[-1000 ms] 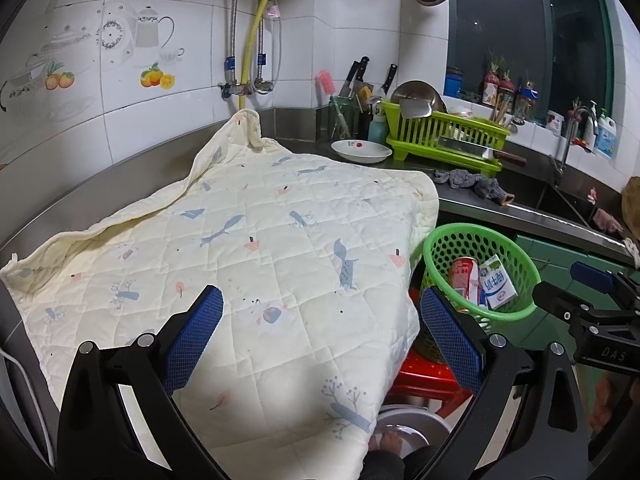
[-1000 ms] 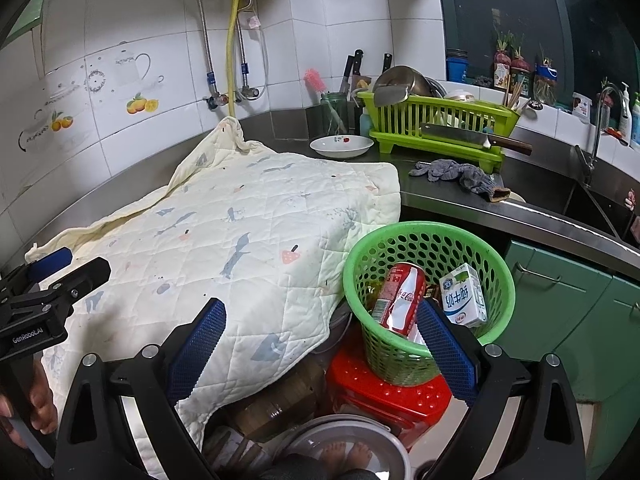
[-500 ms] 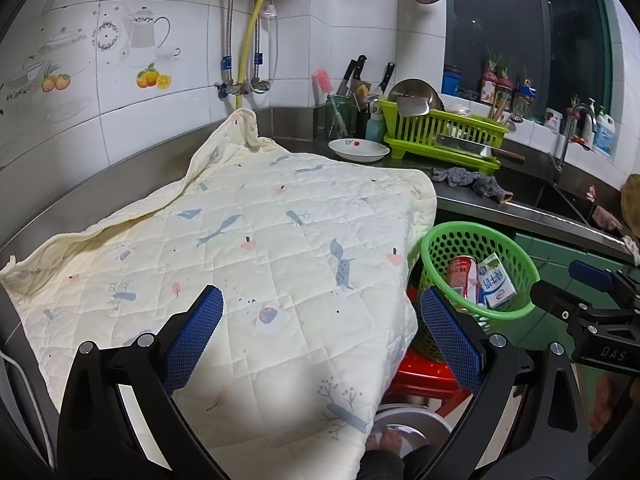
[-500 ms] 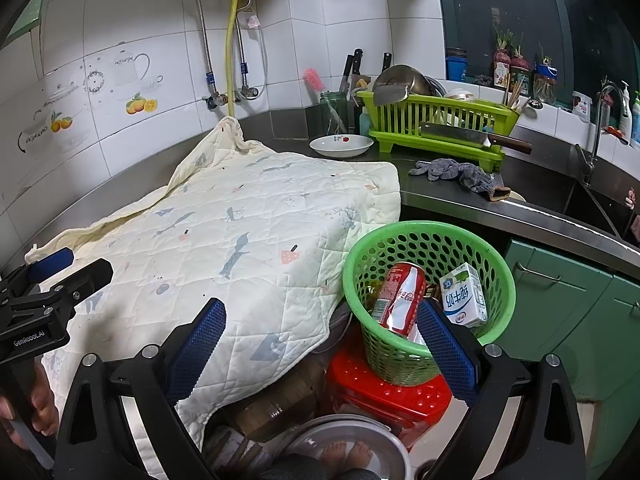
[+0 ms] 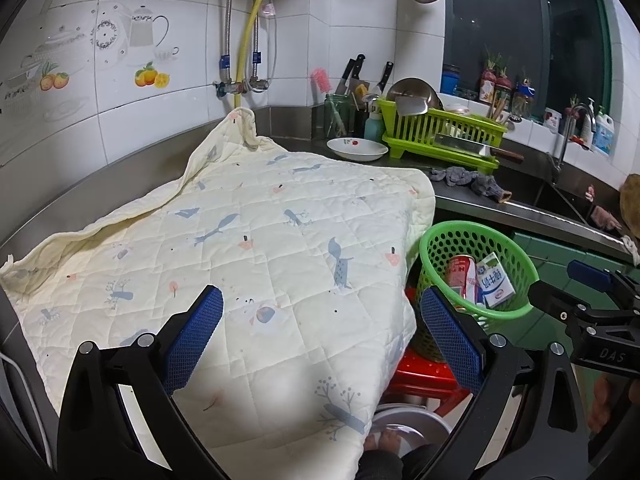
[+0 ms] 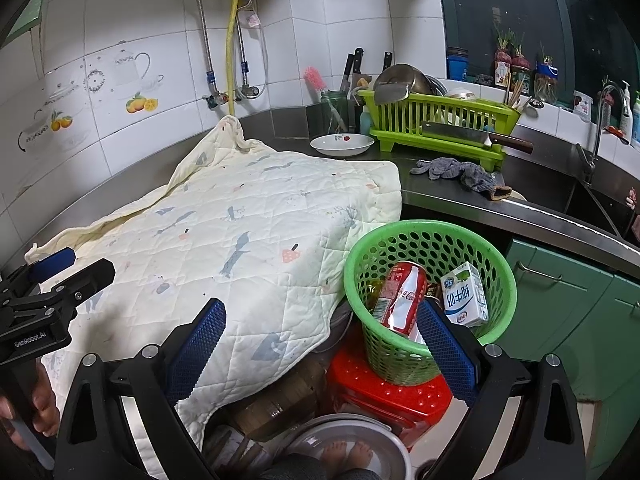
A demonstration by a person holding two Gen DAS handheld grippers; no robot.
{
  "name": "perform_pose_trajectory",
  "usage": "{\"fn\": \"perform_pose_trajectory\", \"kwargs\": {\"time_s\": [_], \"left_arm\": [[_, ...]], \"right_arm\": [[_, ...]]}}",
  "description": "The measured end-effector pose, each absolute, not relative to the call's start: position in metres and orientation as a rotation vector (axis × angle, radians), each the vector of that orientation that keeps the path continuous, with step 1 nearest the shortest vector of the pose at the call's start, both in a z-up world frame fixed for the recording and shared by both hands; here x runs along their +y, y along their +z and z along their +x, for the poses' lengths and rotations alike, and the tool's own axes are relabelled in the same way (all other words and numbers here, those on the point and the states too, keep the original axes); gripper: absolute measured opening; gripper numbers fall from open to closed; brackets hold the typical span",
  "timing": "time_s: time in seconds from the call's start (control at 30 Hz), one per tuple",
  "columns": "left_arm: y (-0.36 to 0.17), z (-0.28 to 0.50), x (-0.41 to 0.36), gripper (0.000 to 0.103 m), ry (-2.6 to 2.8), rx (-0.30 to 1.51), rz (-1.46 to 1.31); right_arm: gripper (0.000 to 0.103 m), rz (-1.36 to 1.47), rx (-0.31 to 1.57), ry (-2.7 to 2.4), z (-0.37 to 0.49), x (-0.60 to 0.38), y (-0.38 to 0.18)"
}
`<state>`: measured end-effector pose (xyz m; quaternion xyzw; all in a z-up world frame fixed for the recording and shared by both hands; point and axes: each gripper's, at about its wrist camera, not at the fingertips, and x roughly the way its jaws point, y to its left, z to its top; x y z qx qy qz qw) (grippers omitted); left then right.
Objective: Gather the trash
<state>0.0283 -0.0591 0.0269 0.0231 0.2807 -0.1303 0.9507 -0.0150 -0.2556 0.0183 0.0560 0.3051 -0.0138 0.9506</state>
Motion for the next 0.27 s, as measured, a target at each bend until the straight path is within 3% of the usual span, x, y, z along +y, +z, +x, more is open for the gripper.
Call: {"fn": "perform_pose_trajectory", "kwargs": {"time_s": [0.27], "left_arm": [[0.0247,0.0287,-0.0583,0.098,-0.255,0.577,0.039]], "right_arm": [[0.093,0.117,0.623,-0.028,-0.0151,-0.2555,0.0176]]}}
